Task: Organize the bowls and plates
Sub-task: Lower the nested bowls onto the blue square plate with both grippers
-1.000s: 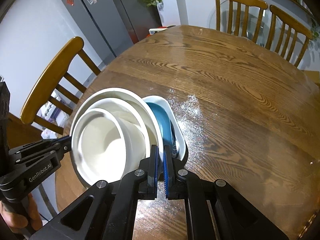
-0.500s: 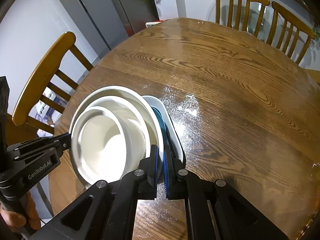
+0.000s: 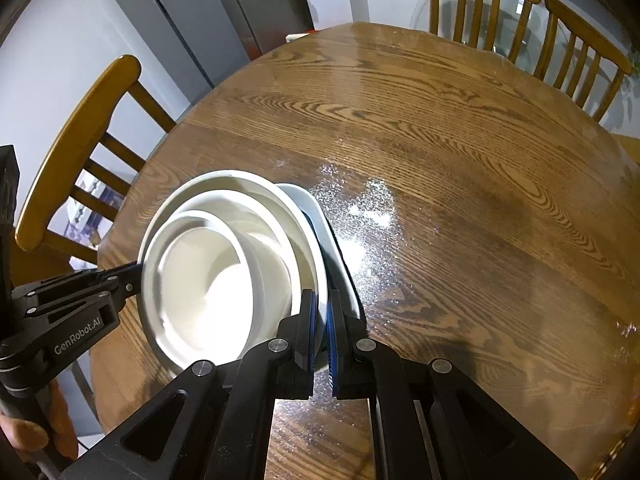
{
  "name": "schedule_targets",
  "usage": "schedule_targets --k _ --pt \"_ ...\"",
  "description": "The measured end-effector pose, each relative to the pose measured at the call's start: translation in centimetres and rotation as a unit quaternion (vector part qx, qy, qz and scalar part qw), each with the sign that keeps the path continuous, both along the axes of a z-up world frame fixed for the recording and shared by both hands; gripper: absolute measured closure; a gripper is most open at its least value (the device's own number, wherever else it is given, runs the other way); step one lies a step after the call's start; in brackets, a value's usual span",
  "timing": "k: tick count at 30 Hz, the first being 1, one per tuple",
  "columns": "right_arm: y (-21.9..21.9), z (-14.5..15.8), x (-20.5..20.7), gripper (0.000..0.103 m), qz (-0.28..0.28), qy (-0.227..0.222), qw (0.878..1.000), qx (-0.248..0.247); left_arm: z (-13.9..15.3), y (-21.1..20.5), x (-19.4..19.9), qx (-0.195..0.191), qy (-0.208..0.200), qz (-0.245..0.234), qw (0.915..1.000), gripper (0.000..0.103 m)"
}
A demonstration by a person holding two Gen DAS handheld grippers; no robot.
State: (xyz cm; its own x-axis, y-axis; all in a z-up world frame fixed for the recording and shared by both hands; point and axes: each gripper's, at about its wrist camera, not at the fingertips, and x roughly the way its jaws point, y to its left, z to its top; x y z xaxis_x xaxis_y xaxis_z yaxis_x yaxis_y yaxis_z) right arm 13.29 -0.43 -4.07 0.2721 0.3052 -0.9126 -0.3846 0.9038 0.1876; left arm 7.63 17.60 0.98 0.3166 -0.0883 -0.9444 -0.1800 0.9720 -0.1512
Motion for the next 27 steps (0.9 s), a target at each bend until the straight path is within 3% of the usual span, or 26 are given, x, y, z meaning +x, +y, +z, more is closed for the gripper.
schedule_targets --k 27 --pt "0.19 -0.22 0.23 0.094 -0.016 -0.02 1.0 -0.013 -0.1 -0.22 0.68 0.002 -0.011 -0.002 0.9999 0.102"
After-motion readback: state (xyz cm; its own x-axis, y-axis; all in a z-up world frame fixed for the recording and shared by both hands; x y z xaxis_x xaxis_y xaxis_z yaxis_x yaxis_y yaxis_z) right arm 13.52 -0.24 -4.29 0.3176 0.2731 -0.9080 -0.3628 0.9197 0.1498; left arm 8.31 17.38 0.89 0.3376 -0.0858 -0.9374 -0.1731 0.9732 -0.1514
